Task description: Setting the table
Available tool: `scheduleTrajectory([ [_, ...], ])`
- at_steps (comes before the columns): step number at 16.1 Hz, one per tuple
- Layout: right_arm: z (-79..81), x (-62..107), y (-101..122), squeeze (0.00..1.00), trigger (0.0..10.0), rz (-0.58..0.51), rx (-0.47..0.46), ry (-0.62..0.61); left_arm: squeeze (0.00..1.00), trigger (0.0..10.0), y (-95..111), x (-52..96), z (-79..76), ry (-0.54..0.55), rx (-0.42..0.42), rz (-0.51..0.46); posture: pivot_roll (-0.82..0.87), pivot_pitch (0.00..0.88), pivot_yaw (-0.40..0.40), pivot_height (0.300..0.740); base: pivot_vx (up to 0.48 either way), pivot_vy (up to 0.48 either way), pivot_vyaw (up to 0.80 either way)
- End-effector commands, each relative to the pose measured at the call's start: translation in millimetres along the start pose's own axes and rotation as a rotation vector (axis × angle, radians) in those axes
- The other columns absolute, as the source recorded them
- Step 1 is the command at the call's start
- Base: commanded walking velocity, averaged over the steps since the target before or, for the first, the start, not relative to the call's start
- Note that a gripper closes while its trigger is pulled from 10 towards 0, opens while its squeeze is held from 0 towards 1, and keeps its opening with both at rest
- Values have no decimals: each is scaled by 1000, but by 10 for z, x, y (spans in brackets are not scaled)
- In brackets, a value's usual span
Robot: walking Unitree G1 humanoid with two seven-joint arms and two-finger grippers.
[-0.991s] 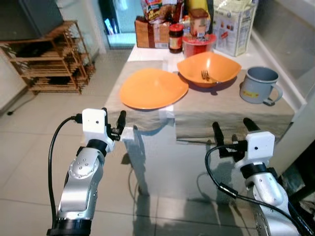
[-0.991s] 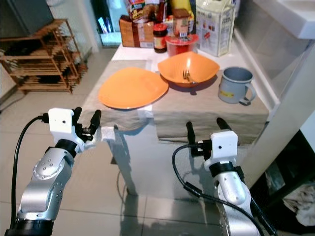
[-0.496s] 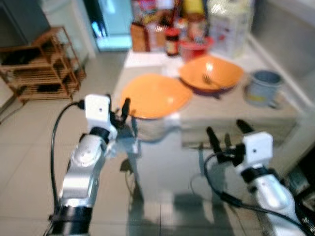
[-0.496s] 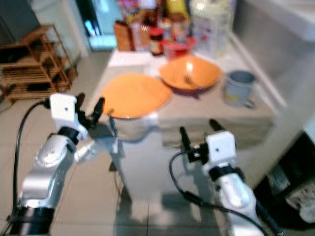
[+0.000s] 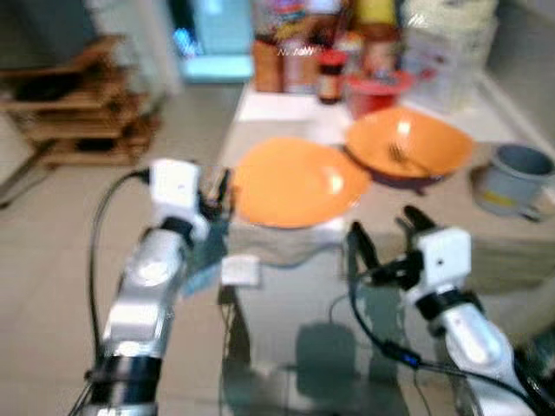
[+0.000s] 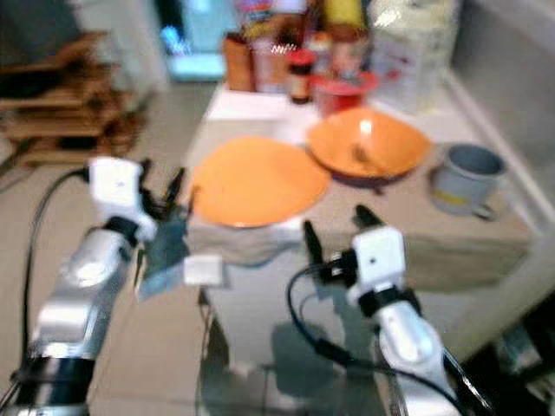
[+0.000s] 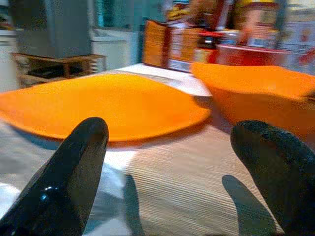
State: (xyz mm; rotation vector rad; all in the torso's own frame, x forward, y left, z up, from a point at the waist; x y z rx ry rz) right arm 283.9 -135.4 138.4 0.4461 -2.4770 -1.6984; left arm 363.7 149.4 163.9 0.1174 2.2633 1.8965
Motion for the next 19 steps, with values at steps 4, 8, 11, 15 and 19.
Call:
scheduleTrajectory([
  [4, -34, -15, 17, 0, 10000, 2, -7, -8, 0, 0, -16, -10, -48, -13, -11, -4, -173, 0, 85, 735, 0, 0, 0],
  [8, -31, -14, 2, 0, 10000, 9, -7, -5, 0, 0, -57, -17, -48, -31, -10, 12, -179, 0, 86, 735, 0, 0, 0],
  [11, -40, -5, -5, 0, 10000, 12, -7, -5, 0, 0, -25, -71, -49, -55, -10, 6, -186, 0, 88, 735, 0, 0, 0],
  [15, -33, 26, -22, 0, 10000, 19, -10, -7, 0, 0, 57, -181, -35, -82, -34, -7, -196, 0, 94, 735, 0, 0, 0],
  [19, -56, 41, -24, 0, 10000, 22, -9, -12, 0, 0, 179, -351, -44, -122, -58, -20, -207, 0, 97, 735, 0, 0, 0],
])
Point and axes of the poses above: a point about 5 cm out from each wrist's last joint towards the gripper, its own x axis pointing back from the gripper into the wrist, its own y axis along the axis of the wrist's last joint, z = x × y, the point moved 6 cm from there along -x, pointing out of the wrist towards the gripper, and after that the axes turned 13 degrees about x, right-handed, at the moved point
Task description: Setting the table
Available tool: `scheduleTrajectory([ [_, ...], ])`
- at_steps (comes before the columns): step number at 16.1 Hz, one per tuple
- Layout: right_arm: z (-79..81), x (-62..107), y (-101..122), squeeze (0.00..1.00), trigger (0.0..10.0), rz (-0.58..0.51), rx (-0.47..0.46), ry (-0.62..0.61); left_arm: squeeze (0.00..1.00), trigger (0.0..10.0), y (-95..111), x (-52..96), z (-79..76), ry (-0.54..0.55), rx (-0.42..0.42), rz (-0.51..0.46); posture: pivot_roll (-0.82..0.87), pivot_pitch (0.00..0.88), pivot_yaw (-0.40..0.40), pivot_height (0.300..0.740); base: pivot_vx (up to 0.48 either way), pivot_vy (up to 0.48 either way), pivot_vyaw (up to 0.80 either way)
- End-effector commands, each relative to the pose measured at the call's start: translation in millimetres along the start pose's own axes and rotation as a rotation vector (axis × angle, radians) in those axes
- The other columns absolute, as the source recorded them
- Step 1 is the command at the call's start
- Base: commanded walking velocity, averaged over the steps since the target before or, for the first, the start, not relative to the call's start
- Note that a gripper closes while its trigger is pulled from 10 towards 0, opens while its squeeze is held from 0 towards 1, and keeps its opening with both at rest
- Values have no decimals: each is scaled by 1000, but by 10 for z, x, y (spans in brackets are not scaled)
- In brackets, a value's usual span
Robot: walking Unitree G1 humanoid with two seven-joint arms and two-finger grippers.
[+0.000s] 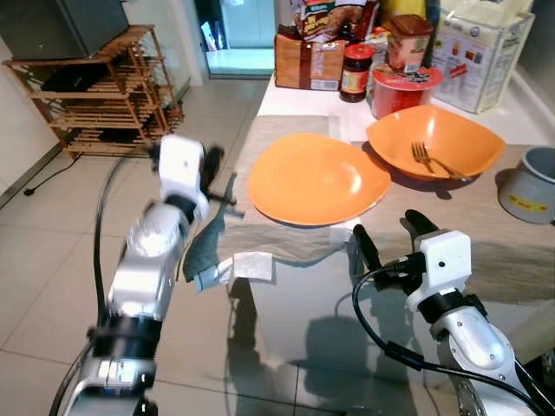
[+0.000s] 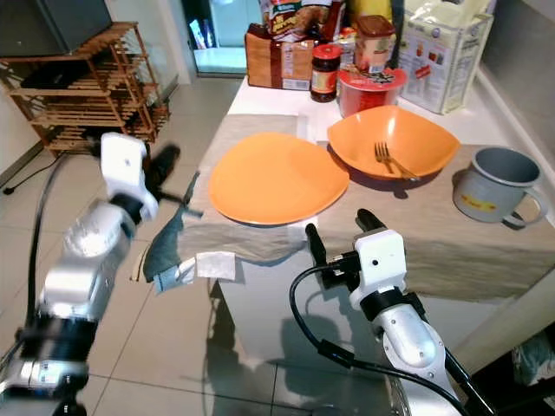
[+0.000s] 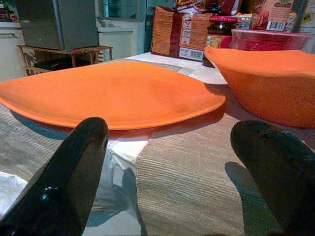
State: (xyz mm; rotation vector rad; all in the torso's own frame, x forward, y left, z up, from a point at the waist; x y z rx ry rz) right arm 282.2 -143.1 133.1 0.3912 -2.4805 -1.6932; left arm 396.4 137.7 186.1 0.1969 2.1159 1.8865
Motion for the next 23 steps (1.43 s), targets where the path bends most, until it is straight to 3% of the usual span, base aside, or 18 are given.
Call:
scheduleTrajectory([
  [1, -12, 5, 52, 0, 10000, -12, -11, -1, 0, 0, 8, -48, 31, -11, -3, 8, -213, 0, 98, 735, 0, 0, 0],
  [3, -15, 36, 65, 0, 10000, -11, -21, -4, 0, 0, -87, -140, -15, -66, -6, 76, -221, 0, 101, 735, 0, 0, 0],
  [4, -19, 48, 61, 0, 10000, -7, -27, -5, 0, 2784, -112, -168, -16, -70, -13, 92, -223, 0, 104, 735, 0, 0, 0],
  [5, -23, 60, 58, 0, 10000, -6, -26, -5, 0, 10000, -107, -212, -22, -79, -23, 98, -226, 0, 106, 735, 0, 0, 0],
  [11, -28, 121, 58, 0, 10000, 7, -28, -13, 0, 10000, 48, -527, -96, -165, -90, 127, -248, 0, 120, 735, 0, 0, 0],
  [14, -20, 142, 67, 0, 10000, 10, -32, -17, 0, 10000, 38, -604, -132, -187, -92, 155, -256, 0, 128, 735, 0, 0, 0],
  [23, -52, 142, 98, 0, 10000, 16, -67, -33, 0, 10000, -251, -551, -215, -258, -67, 253, -259, 2, 128, 735, 0, 0, 0],
])
Point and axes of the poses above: a point about 5 cm out from each wrist's last joint towards the gripper, its own x axis pointing back from the gripper into the wrist, its own y axis along the axis of the wrist's last joint, z = x × y, the point moved 6 cm from there along -x, pointing out of the wrist towards the gripper, and after that the axes turned 13 degrees about x, right-handed, at the moved point
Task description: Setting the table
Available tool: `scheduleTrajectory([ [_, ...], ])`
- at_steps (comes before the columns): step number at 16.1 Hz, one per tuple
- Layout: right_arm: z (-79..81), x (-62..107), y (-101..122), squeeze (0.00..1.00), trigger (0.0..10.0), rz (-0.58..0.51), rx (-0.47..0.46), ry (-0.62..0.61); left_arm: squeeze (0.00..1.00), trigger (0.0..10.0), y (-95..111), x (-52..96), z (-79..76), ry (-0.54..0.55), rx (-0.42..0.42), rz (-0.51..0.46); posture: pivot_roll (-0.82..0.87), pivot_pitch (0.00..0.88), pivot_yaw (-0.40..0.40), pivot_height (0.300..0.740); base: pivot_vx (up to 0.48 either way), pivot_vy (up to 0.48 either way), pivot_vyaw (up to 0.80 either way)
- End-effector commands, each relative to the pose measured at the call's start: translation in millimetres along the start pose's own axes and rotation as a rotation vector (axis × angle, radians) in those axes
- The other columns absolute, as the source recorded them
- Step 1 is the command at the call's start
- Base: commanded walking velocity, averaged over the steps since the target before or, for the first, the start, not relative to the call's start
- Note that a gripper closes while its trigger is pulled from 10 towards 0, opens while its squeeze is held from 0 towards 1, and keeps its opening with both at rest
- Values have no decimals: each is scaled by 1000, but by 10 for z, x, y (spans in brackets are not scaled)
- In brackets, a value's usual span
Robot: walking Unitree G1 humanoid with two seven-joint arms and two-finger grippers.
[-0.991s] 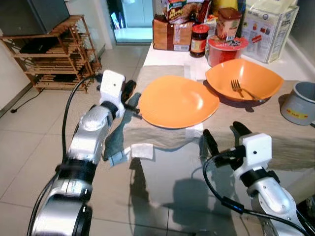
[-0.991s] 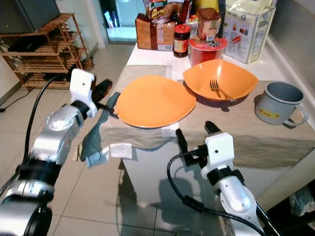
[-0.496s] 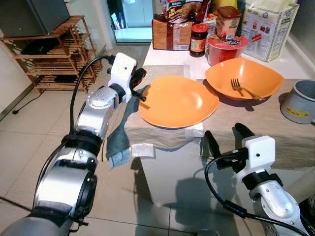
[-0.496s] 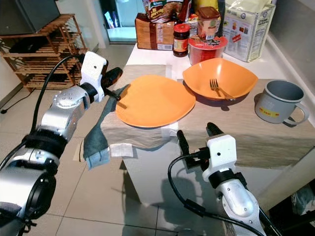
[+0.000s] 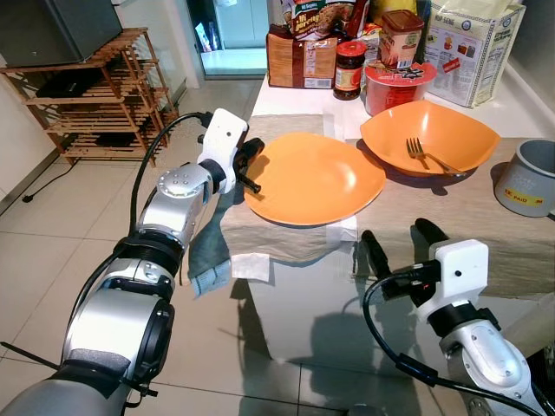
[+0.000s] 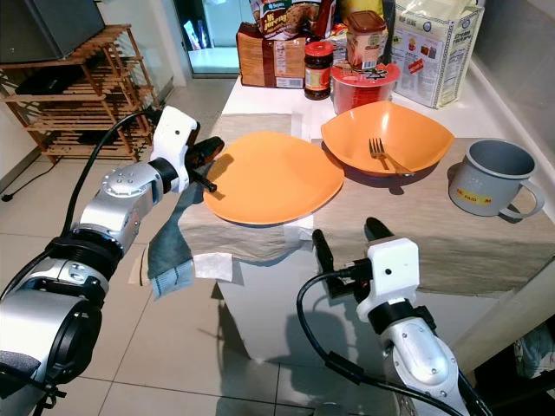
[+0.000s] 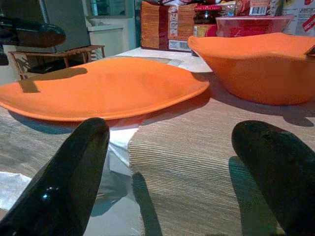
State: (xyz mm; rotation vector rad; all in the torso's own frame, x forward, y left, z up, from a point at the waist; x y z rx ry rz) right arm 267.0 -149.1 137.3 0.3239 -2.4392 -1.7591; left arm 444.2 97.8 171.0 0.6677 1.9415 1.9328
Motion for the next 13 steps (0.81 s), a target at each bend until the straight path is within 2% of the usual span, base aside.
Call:
scheduleTrajectory([
  [1, -12, -24, 60, 0, 10000, -16, -16, -5, 0, 10000, -19, -2, -15, -19, -8, 14, -259, 2, 128, 735, 0, 0, 0],
  [4, -14, -48, 79, 0, 10000, -20, -22, -7, 0, 10000, -70, -5, -30, -36, 8, 47, -248, 8, 130, 735, 0, 0, 0],
  [8, 13, -55, 90, 0, 10000, -20, -34, 3, 0, 10000, -203, 16, 47, 2, 43, 108, -244, 16, 132, 735, 0, 0, 0],
  [13, -32, -122, 114, 0, 10000, -22, -78, -1, 0, 10000, -274, 10, 39, 2, 56, 151, -239, 21, 131, 735, 0, 0, 0],
])
Point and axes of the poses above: a point about 5 cm out from each wrist's last joint towards the gripper, its own x axis pointing back from the gripper into the wrist, its own y axis along the axis of the wrist's last joint, z = x × y, the point moved 6 cm from there along -x, pointing out of the wrist towards the gripper, and after that the axes turned 13 degrees about x, right-handed, at the moved point
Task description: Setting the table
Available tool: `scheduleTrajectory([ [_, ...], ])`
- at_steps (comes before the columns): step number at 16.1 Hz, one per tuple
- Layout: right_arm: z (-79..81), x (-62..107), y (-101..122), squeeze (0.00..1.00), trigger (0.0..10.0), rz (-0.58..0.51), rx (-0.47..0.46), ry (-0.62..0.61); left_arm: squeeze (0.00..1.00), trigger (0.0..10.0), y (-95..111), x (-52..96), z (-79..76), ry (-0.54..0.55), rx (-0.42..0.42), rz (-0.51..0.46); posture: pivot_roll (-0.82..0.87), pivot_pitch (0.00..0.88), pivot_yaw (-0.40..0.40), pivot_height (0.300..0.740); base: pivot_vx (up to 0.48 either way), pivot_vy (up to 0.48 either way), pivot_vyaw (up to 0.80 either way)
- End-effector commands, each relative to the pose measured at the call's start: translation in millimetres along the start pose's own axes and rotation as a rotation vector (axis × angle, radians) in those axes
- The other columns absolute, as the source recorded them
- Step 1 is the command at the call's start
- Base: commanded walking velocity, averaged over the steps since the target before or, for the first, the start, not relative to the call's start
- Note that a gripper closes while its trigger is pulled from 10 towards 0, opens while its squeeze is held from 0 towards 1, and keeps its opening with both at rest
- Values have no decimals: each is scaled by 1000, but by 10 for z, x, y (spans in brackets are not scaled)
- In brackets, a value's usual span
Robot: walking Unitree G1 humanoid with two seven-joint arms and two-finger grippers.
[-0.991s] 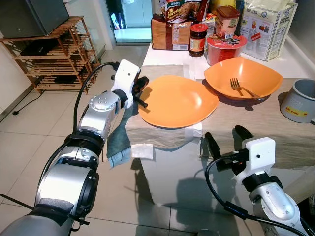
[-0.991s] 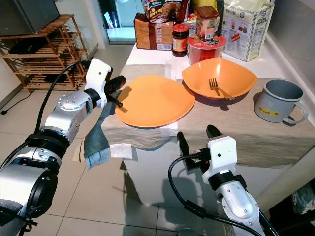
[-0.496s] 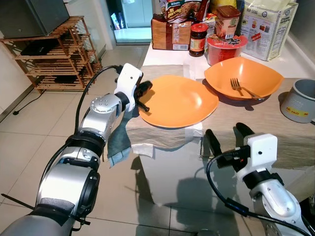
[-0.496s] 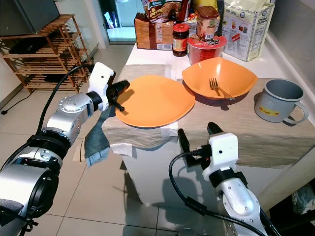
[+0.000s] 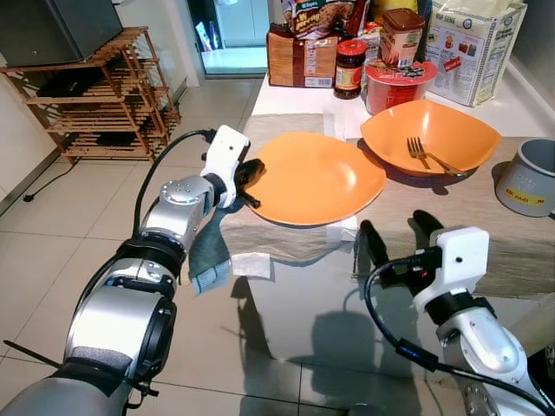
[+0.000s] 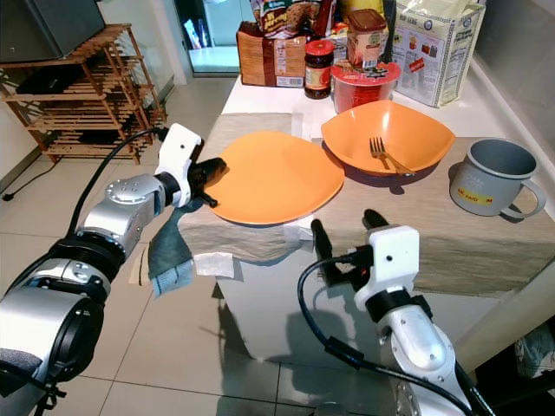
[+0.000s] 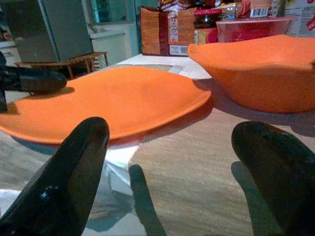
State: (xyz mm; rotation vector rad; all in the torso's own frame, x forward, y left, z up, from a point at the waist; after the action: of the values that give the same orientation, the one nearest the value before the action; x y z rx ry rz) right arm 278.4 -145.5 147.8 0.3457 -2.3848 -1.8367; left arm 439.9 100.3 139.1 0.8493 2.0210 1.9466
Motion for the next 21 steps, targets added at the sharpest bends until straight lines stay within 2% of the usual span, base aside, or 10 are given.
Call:
scheduleTrajectory([
  [1, -27, -16, 23, 0, 10000, 1, -39, -10, 0, 10000, 19, 2, 33, 7, -15, 27, -237, 22, 131, 735, 0, 0, 0],
  [7, -65, -90, 76, 0, 10000, 3, -141, -18, 0, 10000, -192, 28, 31, -11, -18, 117, -231, 26, 131, 735, 0, 0, 0],
  [9, -94, -122, 93, 0, 10000, 13, -243, -26, 0, 10000, -277, 40, 12, -28, -20, 143, -230, 32, 131, 735, 0, 0, 0],
  [10, -91, -126, 92, 0, 10000, 15, -257, -25, 0, 10000, -279, 41, 10, -29, -20, 143, -230, 32, 131, 735, 0, 0, 0],
  [11, -63, -147, 82, 0, 10000, 25, -327, -10, 0, 10000, -277, 42, -30, -62, -18, 140, -230, 32, 131, 735, 0, 0, 0],
  [13, -29, -169, 71, 0, 10000, 32, -387, 11, 0, 10000, -286, 46, -69, -91, -5, 141, -224, 32, 132, 735, 0, 0, 0],
  [15, -10, -196, 52, 0, 10000, 41, -415, 20, 0, 10000, -313, 55, -78, -100, -3, 149, -219, 32, 131, 735, 0, 0, 0],
  [17, 15, -226, -3, 0, 10000, 68, -485, 28, 0, 10000, -339, 70, -98, -122, 38, 154, -211, 36, 131, 735, 0, 0, 0],
  [21, 30, -282, -95, 0, 10000, 98, -556, 29, 0, 10000, -342, 106, -45, -112, 67, 151, -198, 29, 127, 735, 0, 0, 0],
])
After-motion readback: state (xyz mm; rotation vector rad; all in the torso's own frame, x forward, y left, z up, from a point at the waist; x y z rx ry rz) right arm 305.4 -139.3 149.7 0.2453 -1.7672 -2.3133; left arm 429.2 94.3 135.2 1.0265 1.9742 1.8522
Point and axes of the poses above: a point about 5 cm out from each wrist's last joint towards the gripper, its own x axis pointing back from the gripper into the wrist, its own y axis along the axis of the wrist's last joint, z = x × y, the point moved 6 cm from there along -x, pointing out of the wrist towards the gripper, and after that the axes turned 13 degrees about x, right-handed, at the moved point
